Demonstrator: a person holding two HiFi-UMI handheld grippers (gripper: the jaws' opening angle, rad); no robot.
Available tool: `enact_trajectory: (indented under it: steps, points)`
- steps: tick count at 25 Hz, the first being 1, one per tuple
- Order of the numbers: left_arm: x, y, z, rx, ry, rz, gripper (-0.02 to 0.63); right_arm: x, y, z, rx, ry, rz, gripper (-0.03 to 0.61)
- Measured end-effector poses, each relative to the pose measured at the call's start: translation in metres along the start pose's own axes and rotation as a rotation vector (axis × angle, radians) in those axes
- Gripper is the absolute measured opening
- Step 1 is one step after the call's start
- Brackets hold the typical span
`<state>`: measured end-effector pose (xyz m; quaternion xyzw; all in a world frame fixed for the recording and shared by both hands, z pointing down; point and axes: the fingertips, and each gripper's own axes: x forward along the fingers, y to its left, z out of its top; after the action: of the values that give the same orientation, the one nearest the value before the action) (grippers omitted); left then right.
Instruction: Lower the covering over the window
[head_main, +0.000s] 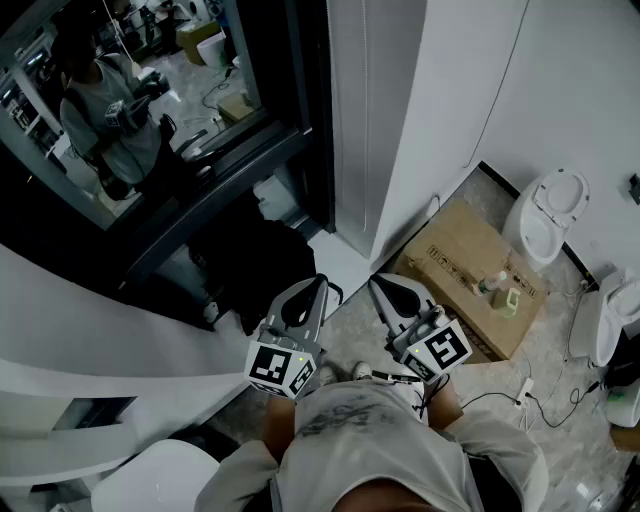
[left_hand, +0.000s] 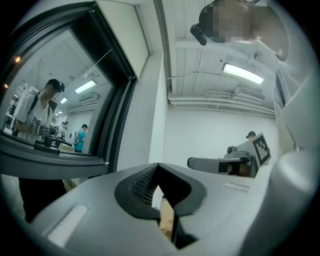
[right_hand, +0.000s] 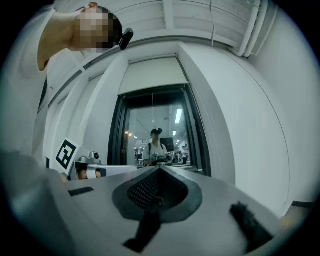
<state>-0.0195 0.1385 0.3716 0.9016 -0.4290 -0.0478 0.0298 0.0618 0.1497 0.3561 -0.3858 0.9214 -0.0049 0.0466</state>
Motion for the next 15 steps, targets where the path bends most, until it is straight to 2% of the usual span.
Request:
enact_trajectory:
  steps: [8,15]
  points:
    - [0.008,-0.012,-0.003,0.005,0.008,0.000,0.002,-0.012,-0.014,0.004,0.021,-0.021,-0.030,0.017]
    - [0.018,-0.026,-0.006,0.009,0.020,0.026,0.002,-0.023,-0.025,0.005,0.010,-0.019,0.008,0.017]
